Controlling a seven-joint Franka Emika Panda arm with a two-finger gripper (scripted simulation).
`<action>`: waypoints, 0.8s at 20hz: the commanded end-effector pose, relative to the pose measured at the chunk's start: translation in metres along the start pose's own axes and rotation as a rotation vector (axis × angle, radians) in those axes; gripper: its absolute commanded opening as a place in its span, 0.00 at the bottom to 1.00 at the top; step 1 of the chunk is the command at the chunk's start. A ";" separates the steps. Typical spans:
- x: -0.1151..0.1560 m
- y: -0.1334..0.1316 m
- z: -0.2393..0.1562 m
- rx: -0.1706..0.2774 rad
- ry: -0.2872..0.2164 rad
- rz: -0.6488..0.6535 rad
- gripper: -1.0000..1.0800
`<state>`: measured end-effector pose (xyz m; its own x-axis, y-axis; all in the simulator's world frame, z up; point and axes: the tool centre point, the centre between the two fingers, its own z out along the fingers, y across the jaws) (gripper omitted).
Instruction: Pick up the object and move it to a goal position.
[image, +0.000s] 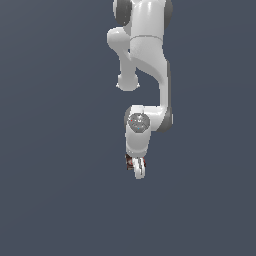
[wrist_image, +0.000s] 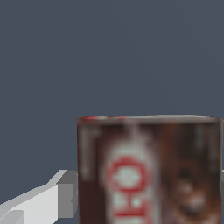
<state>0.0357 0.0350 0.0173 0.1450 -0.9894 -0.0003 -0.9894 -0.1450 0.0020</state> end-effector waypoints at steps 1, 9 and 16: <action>0.000 -0.001 0.002 0.002 0.000 0.000 0.96; 0.000 -0.001 0.002 0.002 0.000 0.000 0.00; 0.000 -0.003 -0.004 0.002 0.000 0.000 0.00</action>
<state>0.0378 0.0354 0.0183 0.1454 -0.9894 -0.0003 -0.9894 -0.1454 0.0004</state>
